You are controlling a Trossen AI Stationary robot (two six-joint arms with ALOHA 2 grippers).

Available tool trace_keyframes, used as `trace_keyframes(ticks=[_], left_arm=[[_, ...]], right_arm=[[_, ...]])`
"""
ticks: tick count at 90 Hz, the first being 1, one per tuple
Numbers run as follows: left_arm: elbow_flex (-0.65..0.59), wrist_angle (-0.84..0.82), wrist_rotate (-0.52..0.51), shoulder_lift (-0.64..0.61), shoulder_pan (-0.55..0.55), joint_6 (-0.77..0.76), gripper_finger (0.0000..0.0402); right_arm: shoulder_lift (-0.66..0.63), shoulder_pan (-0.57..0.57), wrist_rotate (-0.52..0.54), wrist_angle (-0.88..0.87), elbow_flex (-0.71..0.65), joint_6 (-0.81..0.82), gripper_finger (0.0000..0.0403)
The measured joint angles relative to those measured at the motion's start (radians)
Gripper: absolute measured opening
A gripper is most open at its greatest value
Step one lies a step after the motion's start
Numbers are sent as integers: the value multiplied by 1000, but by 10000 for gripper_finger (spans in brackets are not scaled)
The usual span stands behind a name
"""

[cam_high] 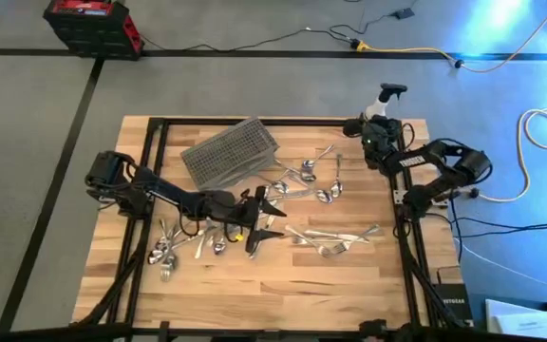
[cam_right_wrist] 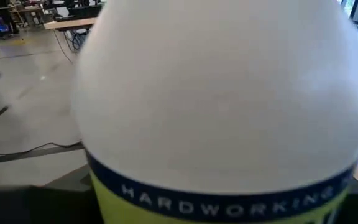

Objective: Sort silverware
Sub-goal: Move the white spray bottle to the top right of the table

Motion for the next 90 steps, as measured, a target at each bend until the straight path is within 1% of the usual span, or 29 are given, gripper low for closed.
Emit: trace_keyframes(ticks=[25,38,47,62,72,81,90], left_arm=[[0,2,0,0,0,2,254],[0,2,0,0,0,2,254],[0,2,0,0,0,2,254],[0,1,0,1,0,0,254],[0,0,0,2,0,0,254],[0,-3,0,2,0,0,254],[0,-6,0,2,0,0,254]], right_arm=[[0,13,18,-33,0,8,273],[1,38,74,-40,0,28,273],[16,52,111,-34,0,33,273],[40,65,130,-31,0,59,273],[79,65,130,-29,0,102,273],[118,79,132,17,-3,95,273],[134,112,169,92,0,67,273]])
